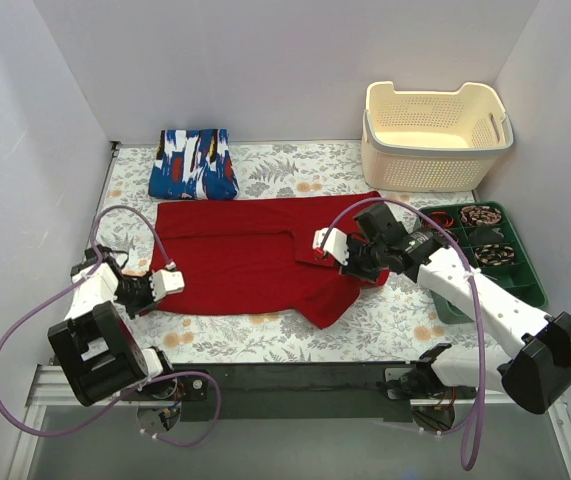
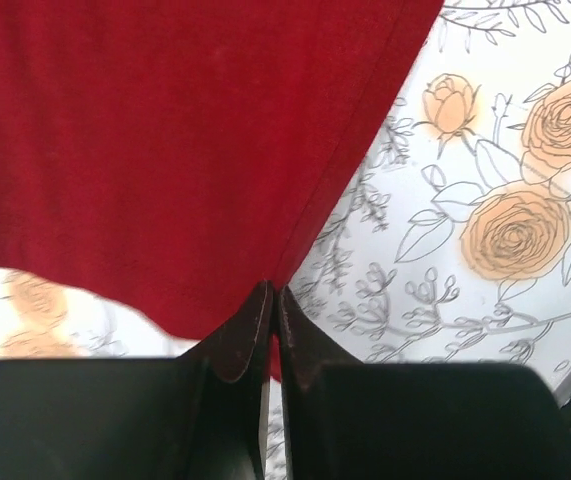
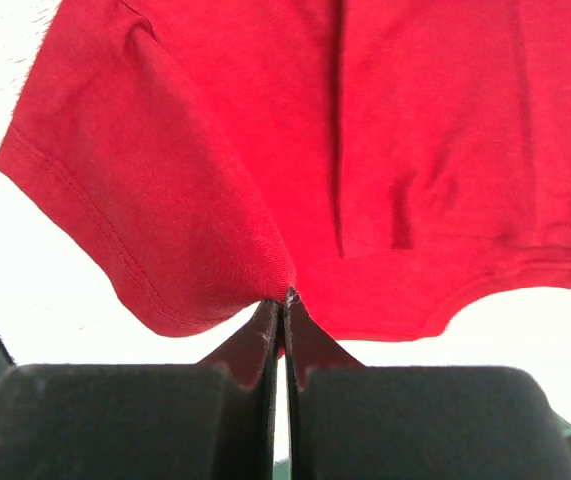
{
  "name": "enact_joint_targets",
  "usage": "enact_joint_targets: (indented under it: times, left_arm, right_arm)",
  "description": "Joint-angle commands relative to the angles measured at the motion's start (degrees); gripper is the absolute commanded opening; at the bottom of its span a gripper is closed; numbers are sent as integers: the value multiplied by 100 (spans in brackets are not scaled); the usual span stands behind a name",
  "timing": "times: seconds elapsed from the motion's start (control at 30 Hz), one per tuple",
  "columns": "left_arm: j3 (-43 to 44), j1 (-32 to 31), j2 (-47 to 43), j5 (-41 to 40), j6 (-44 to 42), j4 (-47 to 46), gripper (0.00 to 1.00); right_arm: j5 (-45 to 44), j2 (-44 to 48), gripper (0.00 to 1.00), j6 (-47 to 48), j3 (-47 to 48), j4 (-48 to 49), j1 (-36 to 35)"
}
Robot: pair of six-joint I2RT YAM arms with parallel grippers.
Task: Fold and stack the mixed laundry pile
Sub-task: Fold the T-shirt at the center of the board.
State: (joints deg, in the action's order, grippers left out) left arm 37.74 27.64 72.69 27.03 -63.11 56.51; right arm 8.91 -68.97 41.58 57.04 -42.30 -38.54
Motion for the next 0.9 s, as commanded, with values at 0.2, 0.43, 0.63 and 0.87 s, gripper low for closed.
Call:
enact_joint_targets:
  times: [0.2,0.43,0.63,0.87]
  left_arm:
    - [1367,14,325,645,290,510,0]
    - [1895,-206,878,918,1054,62,0]
    - [2509,-417,1564,954,1731,-298,0]
    - [3029,-663,2285,734,2118,-650,0]
  right_arm:
    - [-91,-415,1,587,993,3,453]
    - [-30,-1135,1,992,1538,29,786]
    - [85,-1663,1,1255,1863,99,1068]
    - [155,-2261,1,1423,2338,135,1288]
